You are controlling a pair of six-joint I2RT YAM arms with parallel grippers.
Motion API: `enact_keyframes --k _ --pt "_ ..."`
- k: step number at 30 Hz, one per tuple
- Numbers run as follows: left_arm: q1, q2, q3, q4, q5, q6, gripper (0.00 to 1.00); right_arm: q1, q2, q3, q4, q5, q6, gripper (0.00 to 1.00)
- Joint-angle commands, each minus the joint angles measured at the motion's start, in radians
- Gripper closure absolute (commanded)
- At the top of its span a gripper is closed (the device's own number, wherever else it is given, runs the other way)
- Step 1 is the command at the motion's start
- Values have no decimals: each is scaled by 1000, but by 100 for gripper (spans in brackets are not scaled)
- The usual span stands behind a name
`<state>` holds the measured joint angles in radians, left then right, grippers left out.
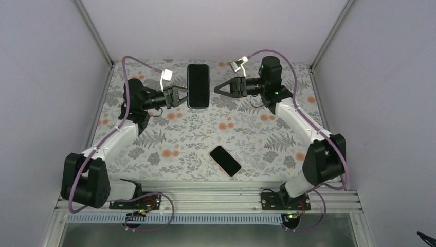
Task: Take the phone out of the phone case
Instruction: Remove the phone case from the phone.
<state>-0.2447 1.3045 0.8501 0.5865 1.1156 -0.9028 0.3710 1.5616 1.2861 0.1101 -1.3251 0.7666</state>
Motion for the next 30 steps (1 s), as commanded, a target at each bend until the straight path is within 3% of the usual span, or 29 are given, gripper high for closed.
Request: enact_keyframes --k 1,7,11,22,30 --pt "35 -14 24 10 -64 10 98 0 -81 27 -90 84 -102 30" --pt "59 7 76 -187 -161 4 98 23 -95 182 -439 420 -529 26" --pt "67 19 84 -232 -194 -42 98 75 -97 227 -517 641 -713 25" --pt "75 46 79 -280 -234 -154 98 298 -130 164 -479 1121 -1008 28" --pt "81 51 60 -296 -244 -214 98 465 -122 96 -418 1356 -1168 34"
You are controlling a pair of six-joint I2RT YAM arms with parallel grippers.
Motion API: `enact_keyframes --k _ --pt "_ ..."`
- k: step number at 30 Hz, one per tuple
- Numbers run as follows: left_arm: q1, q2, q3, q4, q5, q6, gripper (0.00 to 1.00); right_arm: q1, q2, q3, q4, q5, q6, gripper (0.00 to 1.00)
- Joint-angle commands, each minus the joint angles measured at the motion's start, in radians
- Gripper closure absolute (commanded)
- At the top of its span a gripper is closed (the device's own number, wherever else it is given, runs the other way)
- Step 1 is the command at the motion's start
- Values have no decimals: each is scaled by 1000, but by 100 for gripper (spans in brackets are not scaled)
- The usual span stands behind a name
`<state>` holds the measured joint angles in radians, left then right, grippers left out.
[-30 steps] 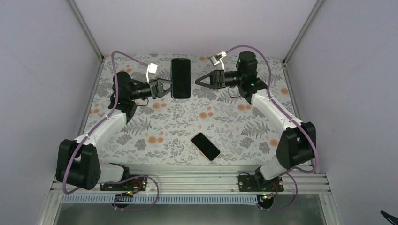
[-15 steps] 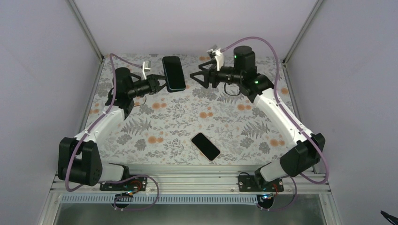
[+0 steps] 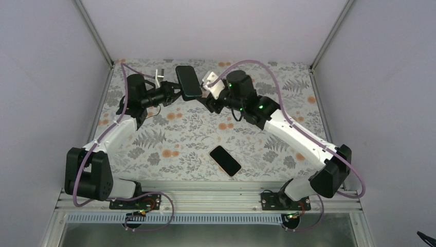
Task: Take the phone out of the phone case
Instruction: Remove the phone case from the phone.
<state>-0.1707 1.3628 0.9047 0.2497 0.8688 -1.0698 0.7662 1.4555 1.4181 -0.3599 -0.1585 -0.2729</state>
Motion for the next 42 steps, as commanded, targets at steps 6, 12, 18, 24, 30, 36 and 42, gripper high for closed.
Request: enact_keyframes --k 6,12,18,24,30,36,42 --pt "5 -5 4 50 9 -58 98 145 18 -43 111 315 -189 38" --pt "6 -11 -3 57 10 -66 98 196 63 -47 165 413 -254 39" --pt "6 -14 -5 57 10 -66 98 205 104 -30 191 466 -305 40" --pt "5 -16 -9 60 13 -71 98 206 131 -36 238 513 -341 42" --pt "4 -9 -12 79 21 -93 98 210 159 -58 335 598 -415 46" --pt "3 -5 -16 92 27 -106 98 223 162 -119 465 658 -520 49" --pt "-3 1 -18 105 32 -116 98 234 187 -174 619 705 -644 49"
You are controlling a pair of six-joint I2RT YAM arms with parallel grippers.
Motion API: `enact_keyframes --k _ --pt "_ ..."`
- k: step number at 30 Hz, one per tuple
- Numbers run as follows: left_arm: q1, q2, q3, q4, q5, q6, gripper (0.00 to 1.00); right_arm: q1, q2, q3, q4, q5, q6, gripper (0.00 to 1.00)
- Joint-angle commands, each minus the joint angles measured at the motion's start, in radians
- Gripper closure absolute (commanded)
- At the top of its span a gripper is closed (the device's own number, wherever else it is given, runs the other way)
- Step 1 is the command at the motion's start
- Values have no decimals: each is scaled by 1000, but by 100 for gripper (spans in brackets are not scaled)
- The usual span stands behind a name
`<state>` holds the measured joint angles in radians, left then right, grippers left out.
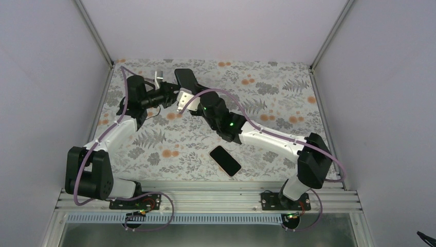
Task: Take the phone out of the phone case
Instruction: Remove the phone case from the phone.
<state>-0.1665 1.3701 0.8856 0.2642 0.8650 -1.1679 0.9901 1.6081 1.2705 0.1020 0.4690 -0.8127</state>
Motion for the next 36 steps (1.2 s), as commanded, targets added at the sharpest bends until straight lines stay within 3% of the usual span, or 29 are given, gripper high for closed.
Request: enact_keyframes --k 1,8,16,26,36 --pt "-8 -8 1 92 36 -17 98 10 42 -25 168 82 -114 49" --pt "-9 -15 -7 87 35 -10 97 12 92 8 189 100 -127 59" --pt "-9 -14 -16 69 21 5 98 12 77 17 215 136 -148 95" --pt "-2 -5 -14 -33 -39 113 98 3 15 181 -58 55 69 96" --pt "8 9 1 -98 -84 162 98 0 -30 240 -171 12 151 96"
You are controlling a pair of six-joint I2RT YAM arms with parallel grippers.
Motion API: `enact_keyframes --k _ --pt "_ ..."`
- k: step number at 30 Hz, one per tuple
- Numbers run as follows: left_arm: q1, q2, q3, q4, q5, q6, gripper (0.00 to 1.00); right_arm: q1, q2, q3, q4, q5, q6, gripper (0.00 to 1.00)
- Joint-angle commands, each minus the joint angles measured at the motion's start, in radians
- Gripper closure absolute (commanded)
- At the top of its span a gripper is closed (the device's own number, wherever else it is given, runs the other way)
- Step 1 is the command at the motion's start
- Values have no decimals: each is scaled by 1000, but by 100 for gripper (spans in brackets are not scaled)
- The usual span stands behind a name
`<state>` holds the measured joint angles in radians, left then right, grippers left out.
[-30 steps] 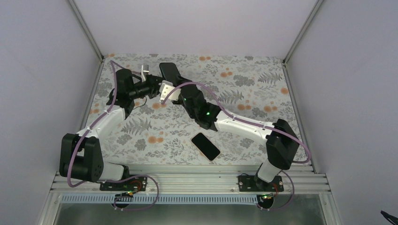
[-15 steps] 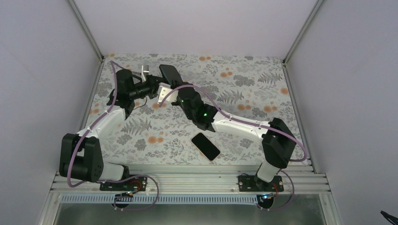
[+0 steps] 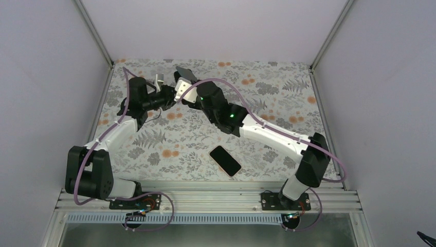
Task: Take the phone out of the phone case
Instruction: Remove the phone case from the phone.
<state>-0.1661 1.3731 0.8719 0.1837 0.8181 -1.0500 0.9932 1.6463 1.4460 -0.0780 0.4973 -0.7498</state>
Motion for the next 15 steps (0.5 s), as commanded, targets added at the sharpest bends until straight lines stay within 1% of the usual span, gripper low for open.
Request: enact_keyframes --k 1,7,15 --pt "9 8 15 -24 -42 48 98 -5 -72 74 -9 -26 101 96" --pt "17 28 14 -45 -63 94 98 -12 -99 133 -121 -73 190 96" --pt "15 97 73 -121 -75 233 98 -61 -159 83 -148 -102 228 96"
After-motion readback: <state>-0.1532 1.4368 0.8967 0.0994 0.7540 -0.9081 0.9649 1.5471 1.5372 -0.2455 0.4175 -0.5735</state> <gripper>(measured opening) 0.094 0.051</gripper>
